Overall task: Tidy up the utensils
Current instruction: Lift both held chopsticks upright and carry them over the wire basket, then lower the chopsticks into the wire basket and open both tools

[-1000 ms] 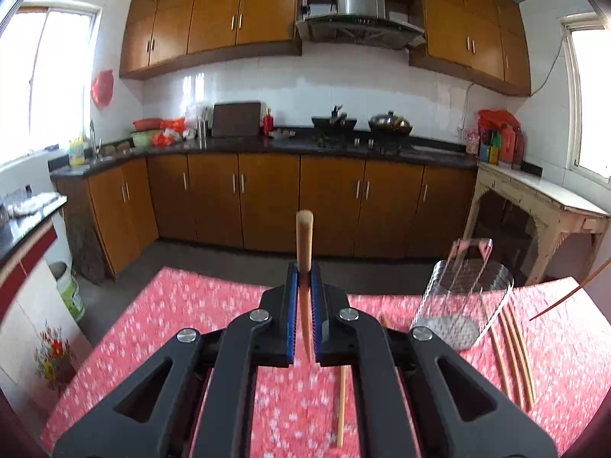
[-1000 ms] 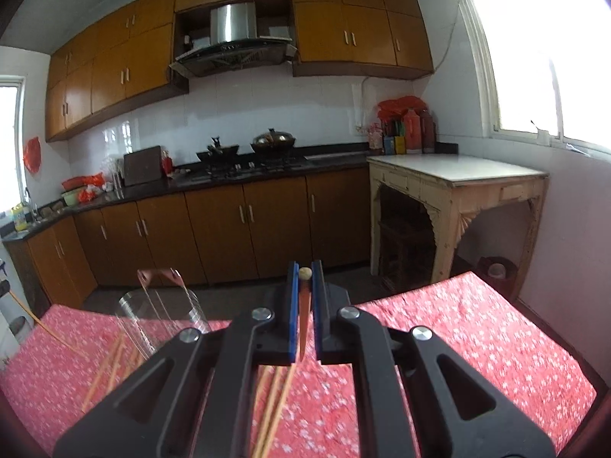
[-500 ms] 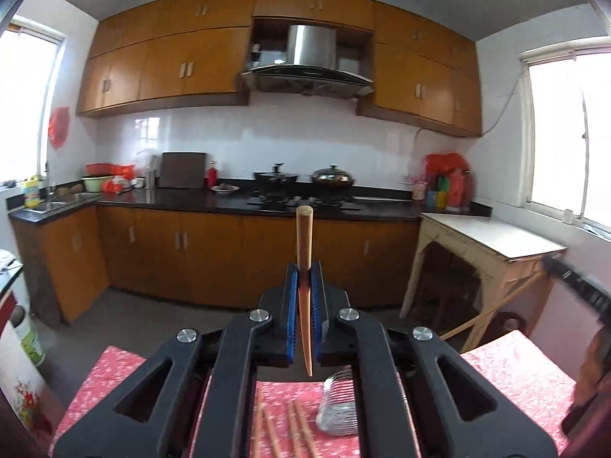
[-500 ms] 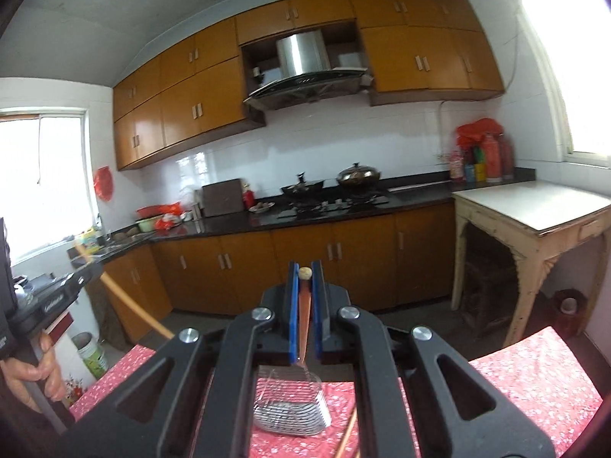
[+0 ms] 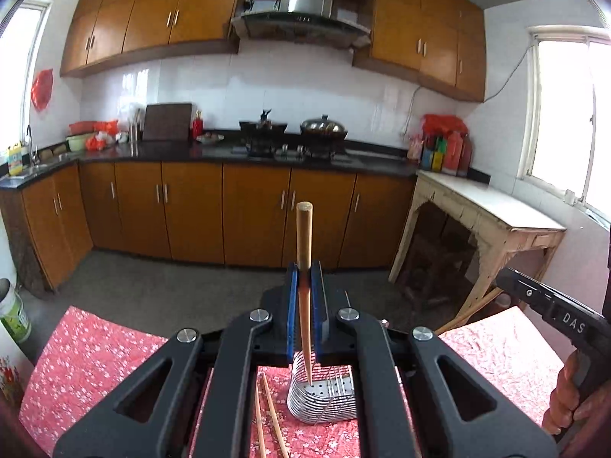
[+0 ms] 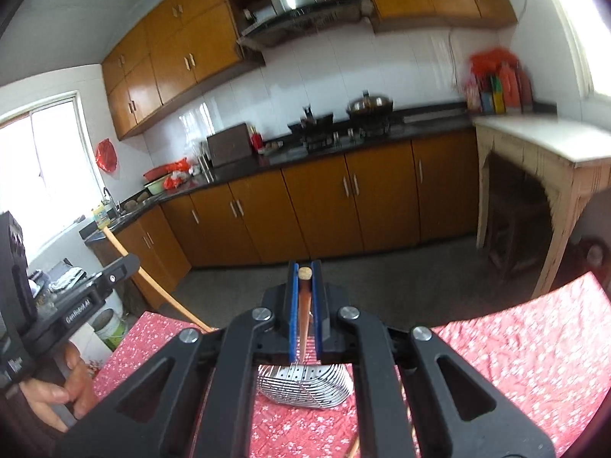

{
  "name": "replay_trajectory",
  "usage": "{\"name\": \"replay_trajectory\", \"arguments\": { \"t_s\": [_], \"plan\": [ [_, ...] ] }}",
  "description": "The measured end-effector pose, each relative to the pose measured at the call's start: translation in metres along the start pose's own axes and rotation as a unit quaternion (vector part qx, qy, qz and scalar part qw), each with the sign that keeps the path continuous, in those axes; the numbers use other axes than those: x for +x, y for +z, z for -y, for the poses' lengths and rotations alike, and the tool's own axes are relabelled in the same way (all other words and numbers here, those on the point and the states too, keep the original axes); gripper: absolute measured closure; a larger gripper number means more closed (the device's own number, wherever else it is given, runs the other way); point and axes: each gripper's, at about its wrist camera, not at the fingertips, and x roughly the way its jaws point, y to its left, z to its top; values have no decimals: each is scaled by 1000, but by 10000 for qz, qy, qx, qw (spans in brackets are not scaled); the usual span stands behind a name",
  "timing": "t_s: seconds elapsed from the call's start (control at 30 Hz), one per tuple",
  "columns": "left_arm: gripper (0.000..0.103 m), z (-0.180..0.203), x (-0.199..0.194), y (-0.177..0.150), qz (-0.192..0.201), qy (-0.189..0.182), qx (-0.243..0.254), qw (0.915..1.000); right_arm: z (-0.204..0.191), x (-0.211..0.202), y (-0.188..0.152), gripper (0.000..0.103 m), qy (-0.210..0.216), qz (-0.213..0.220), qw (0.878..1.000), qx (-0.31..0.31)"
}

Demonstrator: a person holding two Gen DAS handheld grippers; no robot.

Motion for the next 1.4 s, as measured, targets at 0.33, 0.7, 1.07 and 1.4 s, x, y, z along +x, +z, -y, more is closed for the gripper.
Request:
{"name": "replay_trajectory", "arguments": {
  "t_s": [0.33,0.7,1.07,1.4],
  "plan": [
    [96,-4,34,-12,-431,32,-68,9990,27,49,-17,95,60,-530,9975,460],
    [95,-13,39,-17,-609,360,-114,9974,46,30,-21,67,-208,-323,9971,658],
    [77,-28,3,-13,-372,546,-234,9975,77,-24,-48,64,-722,-44,9938,843],
    [75,-73,-35,-58,-452,913,-284,9944,122,-6,-161,65,-1184,-1111,9796,1182]
  ]
}}
